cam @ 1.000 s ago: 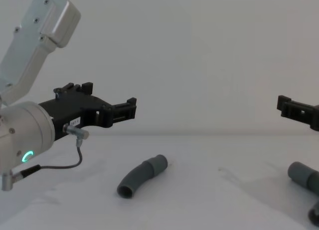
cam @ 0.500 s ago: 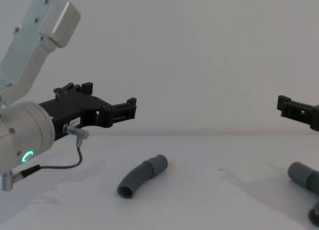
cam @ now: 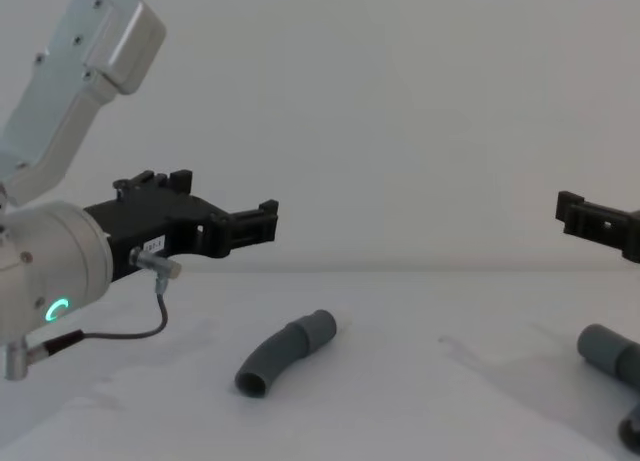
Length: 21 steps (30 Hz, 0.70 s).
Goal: Use both hands to pick up one end of the pipe from the table, align the ends, and insert them.
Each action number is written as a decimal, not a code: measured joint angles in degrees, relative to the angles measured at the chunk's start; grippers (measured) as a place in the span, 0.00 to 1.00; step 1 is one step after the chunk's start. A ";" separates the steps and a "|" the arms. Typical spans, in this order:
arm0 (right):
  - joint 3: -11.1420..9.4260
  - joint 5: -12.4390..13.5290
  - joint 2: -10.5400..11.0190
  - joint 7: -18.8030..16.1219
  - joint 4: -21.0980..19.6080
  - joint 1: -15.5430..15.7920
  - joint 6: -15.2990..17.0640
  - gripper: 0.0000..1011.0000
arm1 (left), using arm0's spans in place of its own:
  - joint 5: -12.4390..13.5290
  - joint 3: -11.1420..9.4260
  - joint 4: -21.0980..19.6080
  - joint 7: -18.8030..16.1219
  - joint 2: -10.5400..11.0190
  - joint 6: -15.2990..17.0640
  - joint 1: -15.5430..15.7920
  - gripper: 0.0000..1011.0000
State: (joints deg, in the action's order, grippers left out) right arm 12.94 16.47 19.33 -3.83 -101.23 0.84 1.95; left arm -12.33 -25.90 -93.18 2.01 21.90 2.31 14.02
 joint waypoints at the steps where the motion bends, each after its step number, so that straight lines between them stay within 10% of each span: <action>1: 0.00 0.00 0.00 0.00 0.00 0.00 0.00 0.99 | -0.45 0.06 -0.10 0.53 0.03 0.67 0.17 0.99; 21: 0.00 0.00 0.00 0.00 0.00 0.00 0.00 0.99 | -7.99 1.03 -3.25 8.54 1.08 16.23 2.61 0.99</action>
State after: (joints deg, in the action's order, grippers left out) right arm 12.94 16.46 19.33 -3.83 -101.23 0.84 1.95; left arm -20.32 -24.87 -96.43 10.56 22.98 18.54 16.63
